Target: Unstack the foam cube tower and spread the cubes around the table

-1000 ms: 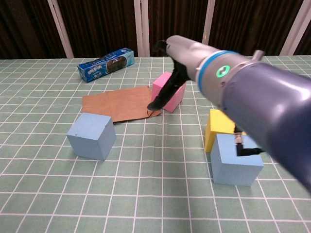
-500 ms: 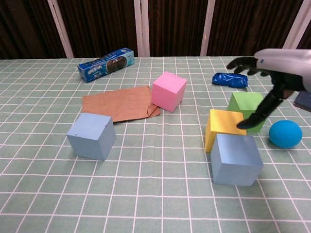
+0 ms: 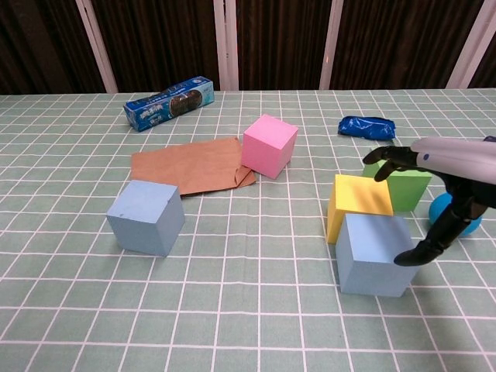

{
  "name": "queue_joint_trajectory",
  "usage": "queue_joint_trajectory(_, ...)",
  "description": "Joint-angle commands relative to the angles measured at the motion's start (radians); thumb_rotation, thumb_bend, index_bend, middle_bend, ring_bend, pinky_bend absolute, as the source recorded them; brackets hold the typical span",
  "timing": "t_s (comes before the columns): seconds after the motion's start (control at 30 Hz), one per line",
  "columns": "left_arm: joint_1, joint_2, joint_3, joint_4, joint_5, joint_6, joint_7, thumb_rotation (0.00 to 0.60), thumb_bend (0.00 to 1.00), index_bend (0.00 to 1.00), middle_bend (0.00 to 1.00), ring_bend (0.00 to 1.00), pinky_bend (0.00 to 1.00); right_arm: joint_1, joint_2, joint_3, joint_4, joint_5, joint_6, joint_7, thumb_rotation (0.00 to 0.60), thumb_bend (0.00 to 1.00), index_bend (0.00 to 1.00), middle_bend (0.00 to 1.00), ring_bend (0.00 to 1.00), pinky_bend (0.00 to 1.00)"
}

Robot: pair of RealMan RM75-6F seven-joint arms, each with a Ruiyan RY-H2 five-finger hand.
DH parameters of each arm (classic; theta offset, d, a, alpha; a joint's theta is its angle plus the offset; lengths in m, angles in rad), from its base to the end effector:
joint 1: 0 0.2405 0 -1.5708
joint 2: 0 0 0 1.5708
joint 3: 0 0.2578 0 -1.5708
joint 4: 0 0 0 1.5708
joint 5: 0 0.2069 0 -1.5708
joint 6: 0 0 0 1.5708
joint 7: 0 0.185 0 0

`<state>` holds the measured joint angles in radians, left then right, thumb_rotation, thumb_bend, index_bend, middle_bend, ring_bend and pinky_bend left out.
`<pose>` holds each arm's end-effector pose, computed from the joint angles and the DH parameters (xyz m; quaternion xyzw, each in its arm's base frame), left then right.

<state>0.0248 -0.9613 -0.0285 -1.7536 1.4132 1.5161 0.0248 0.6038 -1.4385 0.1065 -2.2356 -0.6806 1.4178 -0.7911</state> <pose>-0.3291 0.1805 0.2069 -0.5514 -0.4206 -0.3307 0.6401 -0.1300 -0.2638 0.0135 0.6677 -0.5295 0.2838 0.4396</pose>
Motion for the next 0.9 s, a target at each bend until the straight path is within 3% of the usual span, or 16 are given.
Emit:
queue_joint_trajectory(0.03, 0.001, 0.002, 0.001, 0.000, 0.003, 0.002, -0.004, 0.600, 0.30, 0.12, 0.00, 0.00, 0.02, 0.007, -0.015, -0.007, 0.011, 0.011, 0.001, -0.015, 0.600, 0.13, 0.00, 0.18, 0.06, 0.00)
queue_joint_trajectory(0.5, 0.003, 0.002, 0.000, 0.003, 0.002, 0.004, -0.007, 0.600, 0.31, 0.12, 0.00, 0.00, 0.02, 0.029, -0.072, -0.005, 0.060, 0.073, 0.071, -0.093, 0.600, 0.13, 0.00, 0.21, 0.06, 0.00)
queue_joint_trajectory(0.73, 0.004, 0.003, 0.000, 0.002, 0.001, 0.006, -0.008, 0.600, 0.30, 0.12, 0.00, 0.00, 0.02, 0.028, -0.062, 0.006, 0.058, 0.067, 0.094, -0.095, 0.600, 0.13, 0.00, 0.22, 0.07, 0.00)
queue_joint_trajectory(0.9, 0.004, 0.004, -0.002, 0.002, -0.002, 0.005, -0.012, 0.600, 0.30, 0.12, 0.00, 0.00, 0.02, 0.036, -0.032, -0.001, 0.030, 0.122, 0.090, -0.134, 0.600, 0.13, 0.00, 0.22, 0.07, 0.00)
